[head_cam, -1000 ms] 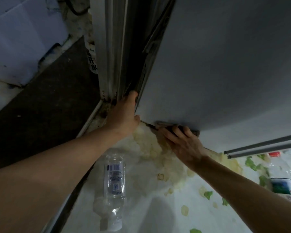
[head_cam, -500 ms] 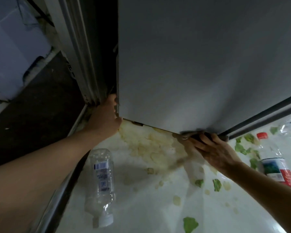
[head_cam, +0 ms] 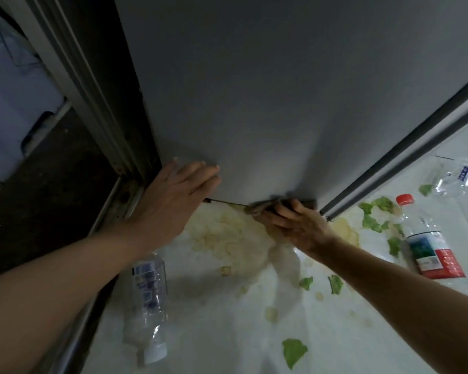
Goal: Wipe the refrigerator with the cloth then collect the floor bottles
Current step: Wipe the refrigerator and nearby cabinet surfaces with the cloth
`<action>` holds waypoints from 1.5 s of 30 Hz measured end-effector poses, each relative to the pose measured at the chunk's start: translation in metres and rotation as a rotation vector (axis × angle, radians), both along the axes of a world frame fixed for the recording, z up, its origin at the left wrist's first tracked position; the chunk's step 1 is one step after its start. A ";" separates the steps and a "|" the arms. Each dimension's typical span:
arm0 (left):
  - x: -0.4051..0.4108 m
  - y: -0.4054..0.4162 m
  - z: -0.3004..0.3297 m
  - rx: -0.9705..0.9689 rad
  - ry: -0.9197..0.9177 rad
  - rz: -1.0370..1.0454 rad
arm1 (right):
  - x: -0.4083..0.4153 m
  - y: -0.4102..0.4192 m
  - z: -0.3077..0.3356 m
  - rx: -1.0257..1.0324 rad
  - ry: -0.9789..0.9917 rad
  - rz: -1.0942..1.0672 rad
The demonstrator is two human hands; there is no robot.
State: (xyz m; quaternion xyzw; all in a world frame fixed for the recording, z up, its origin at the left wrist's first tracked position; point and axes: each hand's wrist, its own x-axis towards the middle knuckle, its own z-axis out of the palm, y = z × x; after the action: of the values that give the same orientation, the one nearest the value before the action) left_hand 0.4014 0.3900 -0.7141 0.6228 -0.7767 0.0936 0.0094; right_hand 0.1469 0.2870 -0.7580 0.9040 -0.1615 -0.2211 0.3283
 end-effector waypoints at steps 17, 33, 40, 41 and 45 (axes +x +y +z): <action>-0.091 -0.051 0.014 -0.181 -0.179 -0.357 | -0.063 -0.012 -0.009 -0.009 0.032 0.022; -0.108 -0.046 0.040 -0.036 -0.285 -0.264 | -0.110 0.019 0.055 0.012 -0.494 -0.295; -0.124 -0.050 0.045 -0.210 -0.175 -0.360 | -0.117 0.047 0.042 0.537 -1.478 -1.065; -0.125 -0.051 0.044 -0.230 -0.169 -0.376 | -0.117 0.040 0.036 0.572 -1.546 -1.182; -0.128 -0.055 0.040 -0.290 -0.181 -0.394 | -0.094 0.014 0.018 0.681 -1.724 -1.299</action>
State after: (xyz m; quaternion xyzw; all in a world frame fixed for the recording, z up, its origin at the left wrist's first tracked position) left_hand 0.2738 0.3348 -0.6745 0.4408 -0.8591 0.2557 0.0470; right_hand 0.0533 0.3013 -0.7399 0.5424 -0.7043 0.3148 -0.3327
